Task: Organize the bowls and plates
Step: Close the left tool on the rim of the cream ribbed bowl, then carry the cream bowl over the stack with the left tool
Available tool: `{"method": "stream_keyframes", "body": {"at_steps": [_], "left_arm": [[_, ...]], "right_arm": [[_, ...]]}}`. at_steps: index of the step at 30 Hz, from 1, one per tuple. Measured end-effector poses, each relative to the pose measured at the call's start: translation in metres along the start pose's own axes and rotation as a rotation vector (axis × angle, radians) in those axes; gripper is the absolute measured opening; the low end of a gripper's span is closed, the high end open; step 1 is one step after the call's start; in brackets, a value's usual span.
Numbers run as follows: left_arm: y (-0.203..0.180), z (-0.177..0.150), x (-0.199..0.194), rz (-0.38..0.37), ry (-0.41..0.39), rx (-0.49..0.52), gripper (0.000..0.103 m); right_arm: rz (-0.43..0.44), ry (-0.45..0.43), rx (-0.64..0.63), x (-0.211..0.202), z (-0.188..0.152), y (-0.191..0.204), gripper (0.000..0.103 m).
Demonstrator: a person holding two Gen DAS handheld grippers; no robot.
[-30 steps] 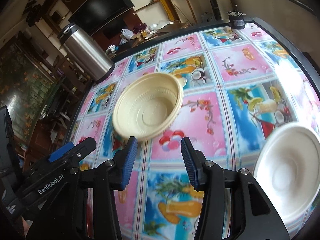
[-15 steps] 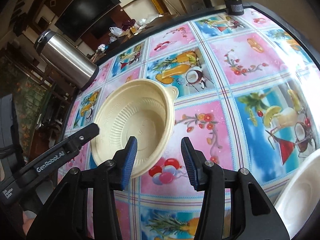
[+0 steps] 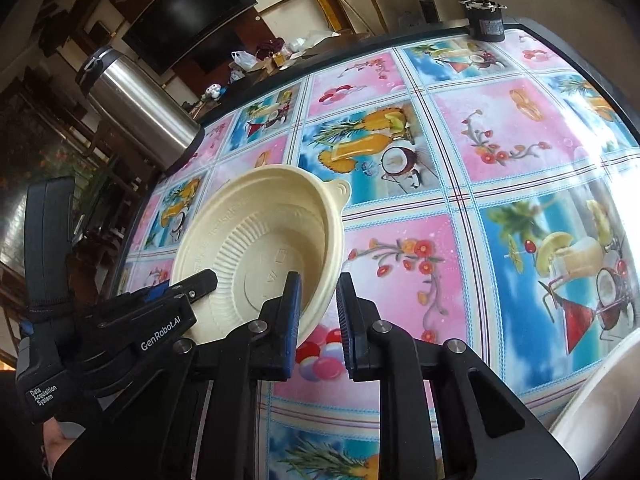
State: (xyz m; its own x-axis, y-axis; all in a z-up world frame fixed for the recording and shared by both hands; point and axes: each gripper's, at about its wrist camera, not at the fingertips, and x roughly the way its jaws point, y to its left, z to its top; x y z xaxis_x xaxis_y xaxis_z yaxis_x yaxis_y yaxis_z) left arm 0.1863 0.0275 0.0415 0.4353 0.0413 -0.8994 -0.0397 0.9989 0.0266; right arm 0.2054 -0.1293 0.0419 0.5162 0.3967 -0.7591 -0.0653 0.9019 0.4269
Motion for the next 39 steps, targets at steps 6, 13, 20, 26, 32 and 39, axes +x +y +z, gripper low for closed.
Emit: {"method": "stream_keyframes", "body": {"at_steps": [6,13,20,26,32,39], "left_arm": [[0.003,-0.012,-0.017,-0.017,-0.008,-0.011,0.017],[0.003,-0.040,-0.051,-0.037,-0.040,-0.006,0.017],[0.014,-0.076,-0.093,-0.048,-0.095,-0.013,0.017],[0.031,-0.110,-0.123,-0.031,-0.149,-0.040,0.017],[0.071,-0.153,-0.146,-0.043,-0.152,-0.102,0.018],[0.121,-0.197,-0.168,-0.013,-0.167,-0.194,0.018]], "right_arm": [[0.012,-0.003,-0.007,-0.015,-0.013,0.003,0.017],[0.015,-0.019,-0.027,-0.044,-0.037,0.009,0.017],[0.058,-0.050,-0.040,-0.081,-0.062,0.019,0.017],[0.079,-0.079,-0.089,-0.109,-0.095,0.041,0.017],[0.144,-0.059,-0.146,-0.128,-0.132,0.069,0.017],[0.183,-0.010,-0.254,-0.125,-0.172,0.123,0.018]]}}
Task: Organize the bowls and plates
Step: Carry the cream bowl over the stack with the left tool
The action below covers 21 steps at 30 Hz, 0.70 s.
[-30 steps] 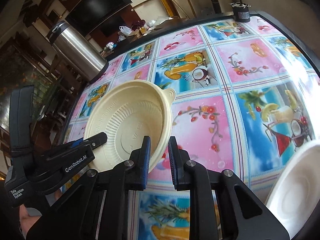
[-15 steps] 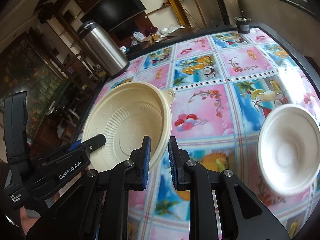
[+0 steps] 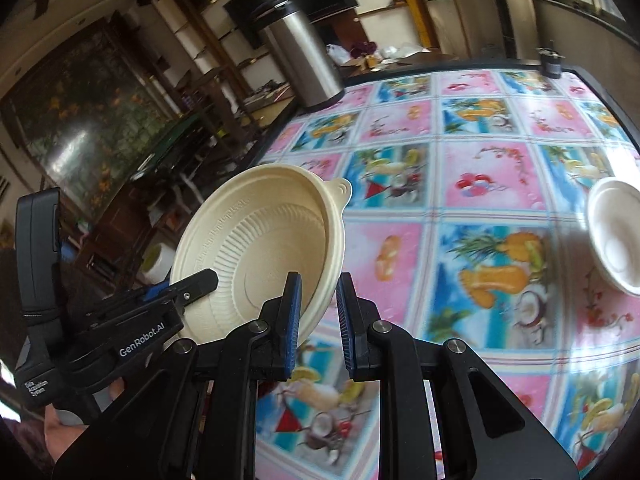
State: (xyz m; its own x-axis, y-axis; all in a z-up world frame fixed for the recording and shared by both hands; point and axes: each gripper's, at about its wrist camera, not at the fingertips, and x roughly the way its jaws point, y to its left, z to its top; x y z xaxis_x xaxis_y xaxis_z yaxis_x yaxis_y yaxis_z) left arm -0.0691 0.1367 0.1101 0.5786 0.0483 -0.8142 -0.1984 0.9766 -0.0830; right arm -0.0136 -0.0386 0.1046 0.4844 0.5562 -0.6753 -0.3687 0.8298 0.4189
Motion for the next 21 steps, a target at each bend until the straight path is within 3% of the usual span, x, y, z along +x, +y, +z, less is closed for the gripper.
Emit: {"method": "stream_keyframes", "body": {"at_steps": [7,21], "left_arm": [[0.032,-0.019,-0.008,0.046,-0.013,-0.045,0.018],[0.053,-0.044,-0.004,0.087,-0.018,-0.062,0.019]], "right_arm": [[0.021,0.047,-0.062,0.019,-0.015,0.036,0.018],[0.018,0.104,-0.104,0.037,-0.030,0.057,0.018]]}}
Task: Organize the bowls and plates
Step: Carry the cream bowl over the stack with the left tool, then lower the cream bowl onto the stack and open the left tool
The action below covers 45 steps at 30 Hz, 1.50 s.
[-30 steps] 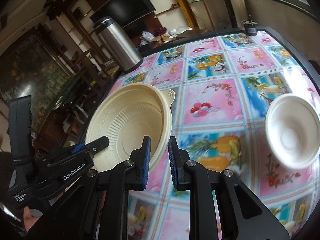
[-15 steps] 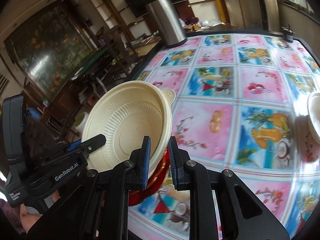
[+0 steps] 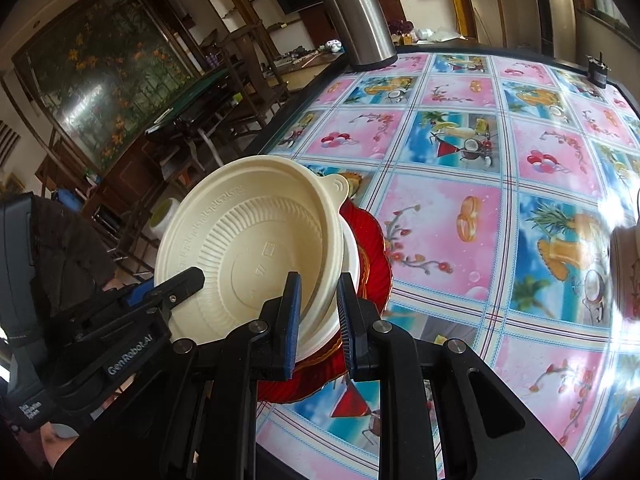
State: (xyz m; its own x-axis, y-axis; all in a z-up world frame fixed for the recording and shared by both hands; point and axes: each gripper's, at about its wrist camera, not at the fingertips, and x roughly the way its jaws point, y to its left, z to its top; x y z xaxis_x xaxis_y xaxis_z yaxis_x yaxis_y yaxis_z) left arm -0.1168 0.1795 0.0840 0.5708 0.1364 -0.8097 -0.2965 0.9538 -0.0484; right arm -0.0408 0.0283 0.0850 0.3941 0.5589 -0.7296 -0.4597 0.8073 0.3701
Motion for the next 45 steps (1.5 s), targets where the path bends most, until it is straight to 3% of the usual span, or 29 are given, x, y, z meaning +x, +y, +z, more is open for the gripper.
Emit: {"method": "stream_keyframes", "body": {"at_steps": [10,23,25,31,45], "left_arm": [[0.000,-0.004,0.011,0.031,0.007,0.014,0.019],[-0.010,-0.009,0.011,0.106,-0.047,0.070,0.021],[-0.010,-0.008,0.012,0.100,-0.044,0.069,0.024],[-0.010,-0.007,0.010,0.115,-0.074,0.069,0.052],[-0.016,-0.004,0.003,0.113,-0.129,0.069,0.057]], "right_arm": [[-0.024,0.039,-0.006,0.016,-0.002,-0.001,0.018],[-0.049,0.063,-0.035,0.022,-0.003,0.000,0.018],[-0.048,0.066,-0.032,0.023,-0.004,0.000,0.018],[-0.045,0.058,-0.035,0.021,-0.005,0.001,0.018],[-0.029,0.027,-0.006,0.010,-0.004,-0.004,0.022]]}}
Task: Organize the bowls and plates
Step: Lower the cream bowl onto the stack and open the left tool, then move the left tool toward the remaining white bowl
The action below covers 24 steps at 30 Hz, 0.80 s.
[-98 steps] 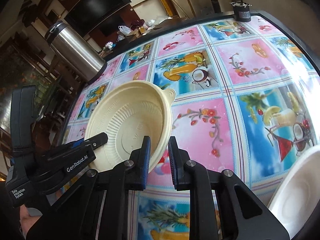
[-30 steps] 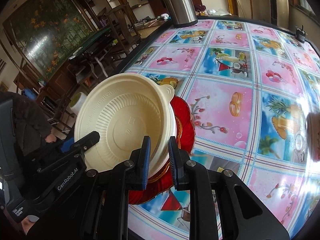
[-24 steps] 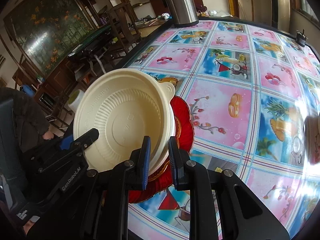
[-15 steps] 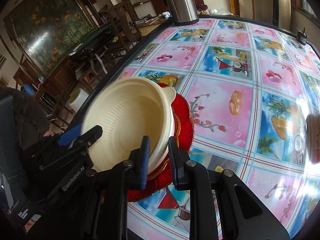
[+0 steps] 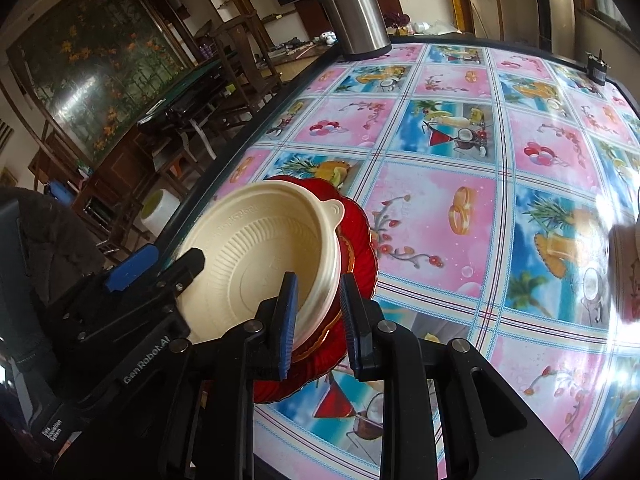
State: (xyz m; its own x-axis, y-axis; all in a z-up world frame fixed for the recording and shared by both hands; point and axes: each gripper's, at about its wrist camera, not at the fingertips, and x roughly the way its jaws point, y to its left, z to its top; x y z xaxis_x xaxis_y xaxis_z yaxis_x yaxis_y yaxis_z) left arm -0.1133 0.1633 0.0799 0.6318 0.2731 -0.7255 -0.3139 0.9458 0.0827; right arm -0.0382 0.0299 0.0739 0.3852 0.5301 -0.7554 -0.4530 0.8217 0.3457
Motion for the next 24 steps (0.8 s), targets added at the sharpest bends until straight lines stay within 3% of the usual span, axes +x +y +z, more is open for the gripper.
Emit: {"method": "stream_keyframes", "body": {"at_steps": [11,21,23,24], "left_arm": [[-0.011,0.003,-0.008,-0.030,-0.024,-0.004,0.071],[-0.036,0.005,-0.014,-0.065,-0.032,0.023,0.072],[-0.041,0.006,-0.015,-0.069,-0.036,0.029,0.072],[-0.044,0.006,-0.016,-0.076,-0.038,0.030,0.072]], "right_arm": [[-0.013,-0.016,0.020,-0.007,-0.002,-0.008,0.022],[-0.033,-0.044,0.060,-0.021,-0.004,-0.026,0.022],[-0.039,-0.051,0.070,-0.024,-0.005,-0.032,0.025],[-0.046,-0.054,0.074,-0.025,-0.006,-0.035,0.033]]}}
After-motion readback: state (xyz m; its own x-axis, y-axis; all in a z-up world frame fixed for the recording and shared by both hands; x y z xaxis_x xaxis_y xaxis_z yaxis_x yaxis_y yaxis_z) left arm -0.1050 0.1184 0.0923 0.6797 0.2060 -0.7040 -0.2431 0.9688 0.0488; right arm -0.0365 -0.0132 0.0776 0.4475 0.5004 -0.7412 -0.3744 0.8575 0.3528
